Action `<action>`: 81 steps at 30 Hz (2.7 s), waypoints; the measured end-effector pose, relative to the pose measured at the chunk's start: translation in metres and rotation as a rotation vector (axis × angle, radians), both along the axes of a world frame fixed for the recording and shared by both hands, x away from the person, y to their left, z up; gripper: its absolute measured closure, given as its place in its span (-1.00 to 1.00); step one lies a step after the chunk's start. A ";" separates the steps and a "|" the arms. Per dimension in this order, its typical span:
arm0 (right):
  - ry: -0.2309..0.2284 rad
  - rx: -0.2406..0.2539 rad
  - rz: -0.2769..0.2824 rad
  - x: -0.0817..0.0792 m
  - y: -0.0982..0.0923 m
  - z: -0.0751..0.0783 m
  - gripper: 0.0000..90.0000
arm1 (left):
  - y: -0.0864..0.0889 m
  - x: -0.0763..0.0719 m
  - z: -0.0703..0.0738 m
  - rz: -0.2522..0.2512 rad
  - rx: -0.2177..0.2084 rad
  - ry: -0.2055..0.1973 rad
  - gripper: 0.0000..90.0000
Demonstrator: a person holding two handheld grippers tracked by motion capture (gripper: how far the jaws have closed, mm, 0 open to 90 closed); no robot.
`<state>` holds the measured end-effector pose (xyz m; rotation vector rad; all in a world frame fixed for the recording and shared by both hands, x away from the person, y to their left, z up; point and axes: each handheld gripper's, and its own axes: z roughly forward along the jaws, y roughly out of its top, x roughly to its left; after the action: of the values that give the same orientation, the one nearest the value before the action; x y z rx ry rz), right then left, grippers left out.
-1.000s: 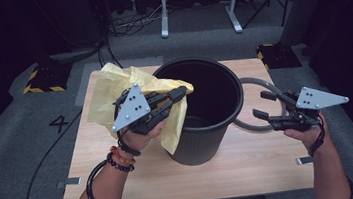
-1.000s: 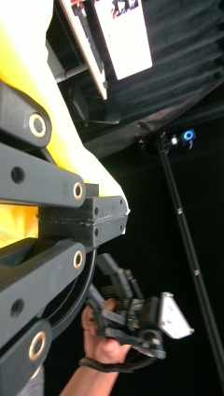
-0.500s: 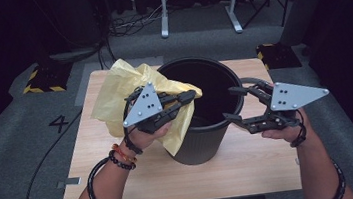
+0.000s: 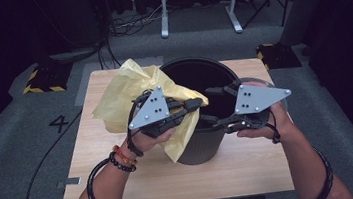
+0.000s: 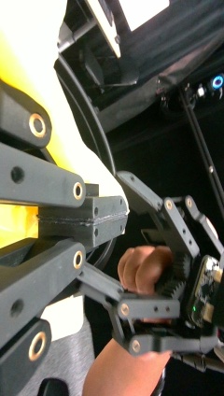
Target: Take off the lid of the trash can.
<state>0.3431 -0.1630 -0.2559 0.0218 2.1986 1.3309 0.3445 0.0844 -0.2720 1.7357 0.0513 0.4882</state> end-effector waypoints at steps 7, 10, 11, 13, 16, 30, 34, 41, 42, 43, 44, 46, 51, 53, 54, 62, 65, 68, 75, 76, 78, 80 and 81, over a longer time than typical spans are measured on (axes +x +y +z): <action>-0.076 -0.006 0.017 -0.007 0.006 -0.006 0.38 | -0.002 0.000 -0.001 -0.015 0.011 0.010 1.00; -0.092 -0.005 0.030 -0.007 0.006 -0.009 0.64 | -0.001 0.001 -0.001 -0.018 0.008 0.016 1.00; -0.094 0.001 0.035 -0.007 0.006 -0.010 0.69 | -0.001 0.001 -0.001 -0.015 0.010 0.017 1.00; -0.102 -0.005 0.027 -0.007 0.005 -0.011 0.76 | -0.002 0.000 -0.001 -0.009 0.013 0.012 0.99; -0.100 -0.004 0.027 -0.006 0.005 -0.011 0.89 | 0.000 0.000 0.000 -0.015 -0.003 0.022 0.95; -0.080 -0.004 -0.113 0.014 -0.018 -0.012 0.97 | 0.031 -0.014 0.003 0.046 -0.040 0.010 0.52; -0.074 0.005 -0.158 0.023 -0.027 -0.014 0.97 | 0.051 -0.017 0.001 0.104 -0.074 0.001 0.48; -0.057 0.030 -0.172 0.032 -0.036 -0.016 0.97 | 0.078 -0.013 -0.008 0.234 -0.157 0.036 0.06; -0.054 0.037 -0.170 0.032 -0.037 -0.017 0.97 | 0.080 -0.012 -0.011 0.262 -0.166 0.049 -0.04; -0.052 0.043 -0.173 0.033 -0.038 -0.017 0.97 | 0.082 -0.011 -0.014 0.290 -0.180 0.054 -0.10; -0.042 0.057 -0.166 0.034 -0.039 -0.018 0.97 | 0.084 -0.009 -0.017 0.312 -0.191 0.060 -0.14; -0.004 0.102 -0.145 0.036 -0.043 -0.019 0.97 | 0.089 -0.006 -0.022 0.329 -0.221 0.077 -0.21; 0.041 0.165 -0.120 0.036 -0.050 -0.023 0.97 | 0.091 -0.001 -0.026 0.320 -0.219 0.120 -0.16; 0.050 0.185 -0.125 0.036 -0.053 -0.025 0.97 | 0.089 -0.001 -0.024 0.298 -0.190 0.104 0.23; 0.054 0.192 -0.127 0.035 -0.054 -0.026 0.97 | 0.087 -0.001 -0.023 0.287 -0.171 0.093 0.48; 0.067 0.197 -0.161 0.034 -0.061 -0.021 0.66 | 0.067 -0.002 -0.014 0.242 -0.036 0.042 1.00; 0.058 0.180 -0.155 0.030 -0.061 -0.020 0.46 | 0.059 0.000 -0.011 0.238 -0.004 0.038 1.00; 0.055 0.175 -0.146 0.026 -0.062 -0.017 0.16 | 0.050 0.003 -0.010 0.246 0.040 0.031 1.00; 0.097 0.188 -0.055 0.019 -0.059 -0.015 -0.17 | 0.038 0.005 -0.011 0.250 0.087 0.027 1.00; 0.091 0.182 -0.055 0.019 -0.058 -0.014 -0.21 | 0.036 0.006 -0.011 0.251 0.087 0.029 1.00; 0.080 0.178 -0.039 0.017 -0.054 -0.013 -0.21 | 0.033 0.006 -0.011 0.258 0.103 0.022 1.00; 0.071 0.177 0.004 0.014 -0.049 -0.012 -0.15 | 0.030 0.005 -0.012 0.261 0.116 0.019 1.00; 0.066 0.174 0.014 0.013 -0.048 -0.011 -0.05 | 0.029 0.005 -0.012 0.259 0.120 0.018 1.00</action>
<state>0.3561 -0.2105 -0.2672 0.1176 2.1342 1.5461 0.3499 0.1135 -0.2836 1.8607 0.2670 0.6767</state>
